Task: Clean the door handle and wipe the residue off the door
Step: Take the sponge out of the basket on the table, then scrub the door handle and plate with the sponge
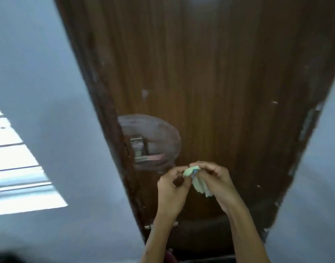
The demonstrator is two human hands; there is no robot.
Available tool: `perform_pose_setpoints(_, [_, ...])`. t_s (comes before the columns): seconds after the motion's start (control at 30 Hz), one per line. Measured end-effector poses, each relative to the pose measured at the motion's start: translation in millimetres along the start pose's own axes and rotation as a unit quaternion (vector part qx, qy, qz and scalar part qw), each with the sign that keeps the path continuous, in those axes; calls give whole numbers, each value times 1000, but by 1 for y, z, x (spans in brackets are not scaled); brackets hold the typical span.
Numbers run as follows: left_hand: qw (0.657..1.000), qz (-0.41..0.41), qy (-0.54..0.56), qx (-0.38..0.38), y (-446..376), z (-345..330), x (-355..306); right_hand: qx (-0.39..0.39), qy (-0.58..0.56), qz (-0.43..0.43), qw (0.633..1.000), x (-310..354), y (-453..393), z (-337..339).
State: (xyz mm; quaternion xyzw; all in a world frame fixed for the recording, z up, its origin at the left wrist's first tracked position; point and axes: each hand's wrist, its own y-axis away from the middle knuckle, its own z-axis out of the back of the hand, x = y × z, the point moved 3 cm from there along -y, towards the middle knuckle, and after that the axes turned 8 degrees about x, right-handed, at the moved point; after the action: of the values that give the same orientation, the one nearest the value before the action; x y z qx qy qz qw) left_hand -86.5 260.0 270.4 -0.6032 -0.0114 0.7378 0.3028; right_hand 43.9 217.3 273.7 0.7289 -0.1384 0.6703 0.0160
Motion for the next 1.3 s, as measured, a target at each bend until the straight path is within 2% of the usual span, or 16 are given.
perform_pose_setpoints(0.1, [994, 60, 72, -52, -3, 39, 14, -24, -18, 32, 999, -6, -27, -42])
perform_pose_setpoints(0.2, [969, 134, 196, -73, -4, 64, 34, -69, 97, 83, 989, -16, -46, -76])
perform_pose_setpoints(0.37, [939, 190, 272, -90, -20, 89, 59, -121, 247, 203, 940, -34, -61, -118])
perform_pose_setpoints(0.5, [910, 242, 326, -77, -39, 101, 83, -169, 355, 236, 889, -59, -70, -133])
perform_pose_setpoints(0.6, [892, 291, 344, -42, -50, 105, 105, -218, 330, 215, 893, -79, -78, -137])
perform_pose_setpoints(0.67, [875, 320, 362, -28, -55, 106, 119, -293, 280, 198, 892, -86, -82, -135])
perform_pose_setpoints(0.73, [853, 359, 377, -42, -60, 107, 134, -388, 227, 184, 874, -88, -85, -131])
perform_pose_setpoints(0.8, [823, 389, 409, -63, -65, 109, 140, -434, 192, 190, 860, -89, -86, -129])
perform_pose_setpoints(0.87, [792, 404, 452, -72, -69, 111, 143, -438, 197, 191, 856, -91, -89, -130])
perform_pose_setpoints(0.97, [763, 402, 500, -76, -73, 112, 142, -400, 248, 169, 866, -98, -97, -145])
perform_pose_setpoints(1.1, [745, 400, 528, -80, -75, 113, 138, -311, 346, 195, 864, -103, -98, -158])
perform_pose_setpoints(1.23, [727, 393, 557, -81, -71, 113, 133, -358, 314, 205, 855, -93, -96, -134])
perform_pose_setpoints(1.3, [724, 381, 571, -70, -70, 113, 131, -321, 337, 218, 858, -90, -100, -143])
